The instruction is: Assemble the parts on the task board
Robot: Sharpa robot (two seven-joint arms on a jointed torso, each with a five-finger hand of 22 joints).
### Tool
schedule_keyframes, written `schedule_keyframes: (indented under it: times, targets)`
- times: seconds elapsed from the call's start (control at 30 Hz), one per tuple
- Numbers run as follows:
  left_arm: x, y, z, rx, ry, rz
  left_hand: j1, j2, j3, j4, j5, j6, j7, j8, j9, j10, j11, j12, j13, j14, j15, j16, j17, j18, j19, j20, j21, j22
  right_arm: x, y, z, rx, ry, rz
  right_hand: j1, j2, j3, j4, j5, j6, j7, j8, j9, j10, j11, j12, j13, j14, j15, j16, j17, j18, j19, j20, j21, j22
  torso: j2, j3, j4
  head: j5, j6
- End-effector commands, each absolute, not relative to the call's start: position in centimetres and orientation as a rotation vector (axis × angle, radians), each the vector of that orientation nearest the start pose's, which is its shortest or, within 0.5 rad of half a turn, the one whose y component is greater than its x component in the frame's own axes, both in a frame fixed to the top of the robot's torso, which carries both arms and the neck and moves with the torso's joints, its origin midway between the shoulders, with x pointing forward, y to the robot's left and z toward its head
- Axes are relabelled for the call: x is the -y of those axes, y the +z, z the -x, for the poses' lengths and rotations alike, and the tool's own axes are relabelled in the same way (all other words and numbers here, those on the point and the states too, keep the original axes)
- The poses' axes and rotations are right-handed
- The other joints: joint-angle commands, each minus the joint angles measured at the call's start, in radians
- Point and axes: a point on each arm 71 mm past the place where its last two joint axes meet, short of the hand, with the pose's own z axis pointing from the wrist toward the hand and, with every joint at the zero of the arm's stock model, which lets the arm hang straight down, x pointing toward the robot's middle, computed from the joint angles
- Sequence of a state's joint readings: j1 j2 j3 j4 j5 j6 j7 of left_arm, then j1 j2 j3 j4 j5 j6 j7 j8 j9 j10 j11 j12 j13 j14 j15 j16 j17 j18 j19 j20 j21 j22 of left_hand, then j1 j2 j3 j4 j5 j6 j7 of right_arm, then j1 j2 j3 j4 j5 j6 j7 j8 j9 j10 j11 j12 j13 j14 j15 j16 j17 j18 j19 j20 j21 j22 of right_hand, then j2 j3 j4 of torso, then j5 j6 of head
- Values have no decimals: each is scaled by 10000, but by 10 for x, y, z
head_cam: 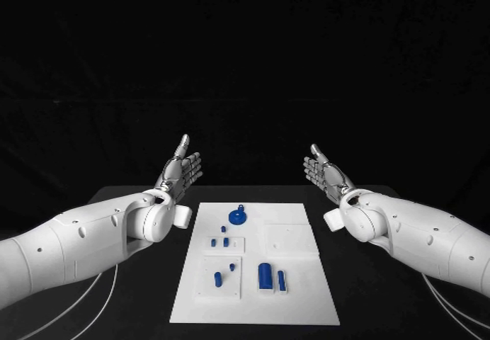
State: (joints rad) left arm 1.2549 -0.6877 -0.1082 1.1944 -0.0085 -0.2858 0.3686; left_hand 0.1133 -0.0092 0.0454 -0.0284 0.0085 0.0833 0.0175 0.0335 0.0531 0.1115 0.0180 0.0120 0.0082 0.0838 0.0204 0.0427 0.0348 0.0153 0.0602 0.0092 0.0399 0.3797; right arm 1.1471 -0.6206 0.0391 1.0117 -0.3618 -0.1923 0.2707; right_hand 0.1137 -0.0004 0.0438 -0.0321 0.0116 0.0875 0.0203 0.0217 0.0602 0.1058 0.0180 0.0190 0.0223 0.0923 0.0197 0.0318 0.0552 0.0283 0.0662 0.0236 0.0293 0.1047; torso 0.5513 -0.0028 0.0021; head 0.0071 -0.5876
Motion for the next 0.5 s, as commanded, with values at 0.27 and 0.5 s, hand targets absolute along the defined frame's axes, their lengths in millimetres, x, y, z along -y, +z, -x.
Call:
schedule_keyframes:
  times: [0.27,0.5]
  targets:
    - [-202,-220,-486,-12455,-12548,11820,-1133,92,-454,284,-85,-833,-175,-335,-531,-1115,-180,-120,-82,-838,-204,-427,-348,-153,-602,-92,-399,-3797,213,-221,-511,-12802,12561,-10892,-1137,4,-438,321,-116,-875,-203,-217,-602,-1058,-180,-190,-223,-923,-197,-318,-552,-283,-662,-236,-293,-1047,-71,28,-21,-71,-124]
    - [-193,-224,-464,-12198,-12309,12070,-1133,92,-454,284,-85,-833,-175,-335,-531,-1115,-180,-120,-82,-838,-204,-427,-348,-153,-602,-92,-399,-3797,197,-224,-475,-12296,12406,-11779,-1137,4,-438,321,-116,-875,-203,-217,-602,-1058,-180,-190,-223,-923,-197,-318,-552,-283,-662,-236,-293,-1047,-71,28,-21,-71,-124]
